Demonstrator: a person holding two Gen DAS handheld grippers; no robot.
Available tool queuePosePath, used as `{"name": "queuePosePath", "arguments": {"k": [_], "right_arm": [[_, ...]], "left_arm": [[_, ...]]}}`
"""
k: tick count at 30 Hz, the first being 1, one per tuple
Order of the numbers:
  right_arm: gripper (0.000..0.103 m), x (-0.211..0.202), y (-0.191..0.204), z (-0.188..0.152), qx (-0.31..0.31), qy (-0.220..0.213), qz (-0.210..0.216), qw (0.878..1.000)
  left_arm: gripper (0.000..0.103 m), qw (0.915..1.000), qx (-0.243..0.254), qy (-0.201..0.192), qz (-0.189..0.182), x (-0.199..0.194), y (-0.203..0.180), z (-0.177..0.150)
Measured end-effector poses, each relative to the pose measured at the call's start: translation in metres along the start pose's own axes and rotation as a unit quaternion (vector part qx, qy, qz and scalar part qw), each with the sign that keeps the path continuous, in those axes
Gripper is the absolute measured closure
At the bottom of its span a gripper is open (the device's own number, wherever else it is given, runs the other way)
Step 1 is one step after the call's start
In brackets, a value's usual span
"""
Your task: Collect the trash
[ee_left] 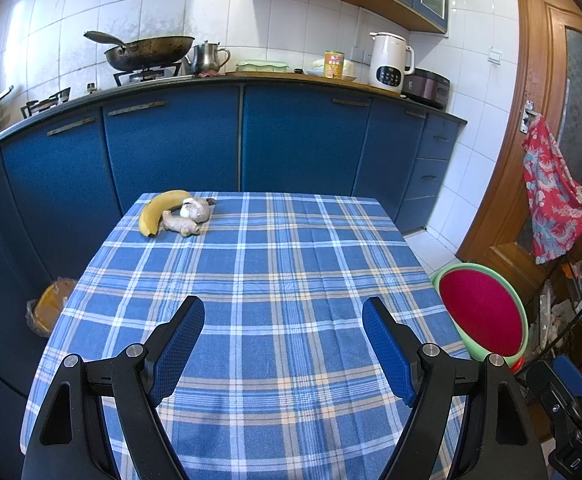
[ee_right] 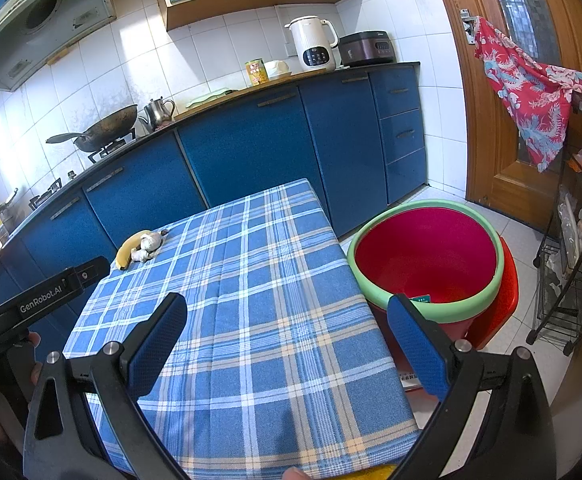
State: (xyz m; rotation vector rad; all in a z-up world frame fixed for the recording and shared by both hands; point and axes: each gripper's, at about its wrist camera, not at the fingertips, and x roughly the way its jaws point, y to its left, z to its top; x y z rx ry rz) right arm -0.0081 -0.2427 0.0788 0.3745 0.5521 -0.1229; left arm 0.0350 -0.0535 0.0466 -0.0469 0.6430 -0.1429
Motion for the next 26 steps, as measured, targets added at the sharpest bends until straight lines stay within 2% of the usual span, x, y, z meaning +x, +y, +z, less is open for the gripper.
{"name": "queuePosePath", "arguments": {"k": [26], "right_arm": [[0.004,0.0005,0.0022,-0.0003,-0.001,0.000,0.000,1.000]], "left_arm": [[0.021,1.0000,-0.001,0.000,0.001,-0.0044,0.0007,0.0024]]}}
